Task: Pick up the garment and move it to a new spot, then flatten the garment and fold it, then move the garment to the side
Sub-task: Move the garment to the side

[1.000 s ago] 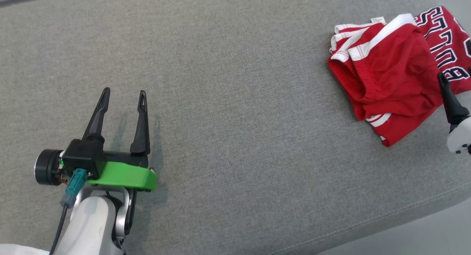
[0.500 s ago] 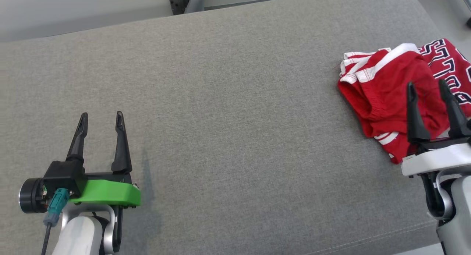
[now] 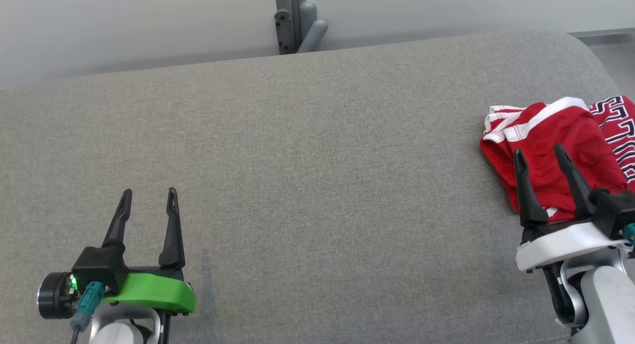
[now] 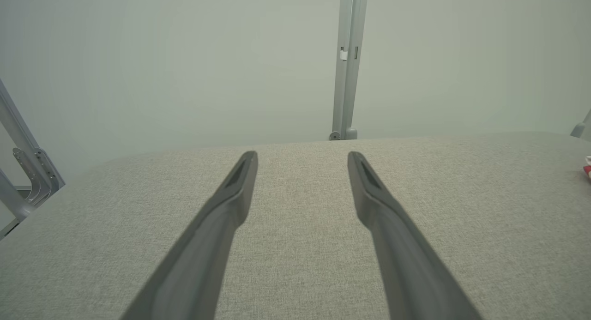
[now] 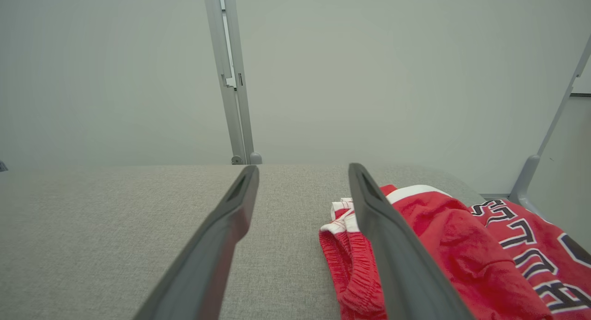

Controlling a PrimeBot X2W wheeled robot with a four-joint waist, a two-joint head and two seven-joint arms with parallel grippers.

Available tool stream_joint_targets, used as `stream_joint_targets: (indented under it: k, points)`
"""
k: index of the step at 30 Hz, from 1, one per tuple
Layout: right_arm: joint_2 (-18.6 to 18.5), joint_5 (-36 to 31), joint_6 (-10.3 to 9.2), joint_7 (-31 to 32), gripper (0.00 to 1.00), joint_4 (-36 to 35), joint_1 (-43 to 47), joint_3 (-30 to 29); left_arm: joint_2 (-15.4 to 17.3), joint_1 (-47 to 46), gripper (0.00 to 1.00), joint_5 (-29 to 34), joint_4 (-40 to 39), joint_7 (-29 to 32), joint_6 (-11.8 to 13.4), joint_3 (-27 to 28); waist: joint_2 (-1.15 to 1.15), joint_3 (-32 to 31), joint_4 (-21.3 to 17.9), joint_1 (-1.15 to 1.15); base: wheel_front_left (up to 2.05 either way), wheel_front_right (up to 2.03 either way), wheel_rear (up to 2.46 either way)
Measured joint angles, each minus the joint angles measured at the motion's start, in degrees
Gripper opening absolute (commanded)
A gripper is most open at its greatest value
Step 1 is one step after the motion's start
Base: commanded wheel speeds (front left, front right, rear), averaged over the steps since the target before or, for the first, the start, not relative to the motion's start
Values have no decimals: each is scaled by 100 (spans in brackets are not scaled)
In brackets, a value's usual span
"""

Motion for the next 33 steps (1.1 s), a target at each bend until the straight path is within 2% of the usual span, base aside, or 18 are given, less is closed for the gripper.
stream_joint_targets:
  k: [16,33]
  points:
    - [52,-14,0,381,100,-314,826,-103,60,536,100,-66,-75,159,16,-157,0,-663,-21,0,0,0,0]
    - [54,24,0,498,100,-480,941,-134,131,599,100,-129,-151,226,76,-188,0,-705,16,0,0,0,0]
